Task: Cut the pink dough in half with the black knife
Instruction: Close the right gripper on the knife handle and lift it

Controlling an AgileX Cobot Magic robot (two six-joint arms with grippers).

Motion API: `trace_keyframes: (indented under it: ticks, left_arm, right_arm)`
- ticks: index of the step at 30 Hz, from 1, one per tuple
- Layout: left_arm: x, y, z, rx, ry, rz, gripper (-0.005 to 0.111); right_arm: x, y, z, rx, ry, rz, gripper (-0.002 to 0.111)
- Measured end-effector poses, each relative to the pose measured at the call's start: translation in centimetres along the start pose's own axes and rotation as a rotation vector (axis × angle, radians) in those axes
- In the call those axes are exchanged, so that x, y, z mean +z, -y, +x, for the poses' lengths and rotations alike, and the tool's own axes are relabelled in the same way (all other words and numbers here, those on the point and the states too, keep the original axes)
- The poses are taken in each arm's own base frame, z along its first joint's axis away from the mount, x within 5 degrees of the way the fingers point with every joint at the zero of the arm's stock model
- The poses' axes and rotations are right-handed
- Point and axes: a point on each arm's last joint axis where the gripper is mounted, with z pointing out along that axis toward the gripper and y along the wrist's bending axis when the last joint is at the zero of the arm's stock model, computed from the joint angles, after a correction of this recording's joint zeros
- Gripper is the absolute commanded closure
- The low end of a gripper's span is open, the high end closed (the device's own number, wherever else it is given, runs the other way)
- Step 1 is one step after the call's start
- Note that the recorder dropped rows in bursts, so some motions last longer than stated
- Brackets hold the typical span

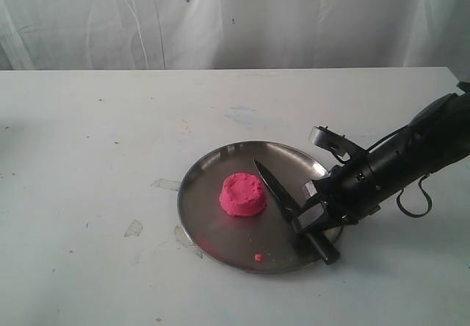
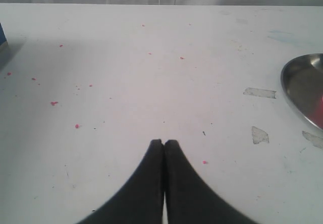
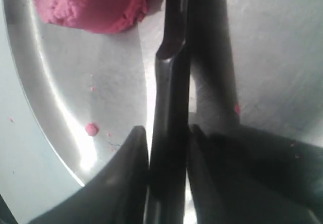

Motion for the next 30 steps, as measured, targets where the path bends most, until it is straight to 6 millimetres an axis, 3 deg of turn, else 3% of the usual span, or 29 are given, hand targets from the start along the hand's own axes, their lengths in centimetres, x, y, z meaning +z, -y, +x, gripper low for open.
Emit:
trace_keyframes:
  ticks: [6, 30]
  left_arm:
    - [0.0, 0.0, 0.0, 0.000, 0.000, 0.000, 0.107]
    - [0.0, 0.0, 0.0, 0.000, 0.000, 0.000, 0.107]
  right_arm:
    - [0.1, 0.1, 0.0, 0.001, -0.001, 0.001, 0.106]
    - [-1.4, -0.7, -0.6, -0.058, 0.054, 0.078, 0.108]
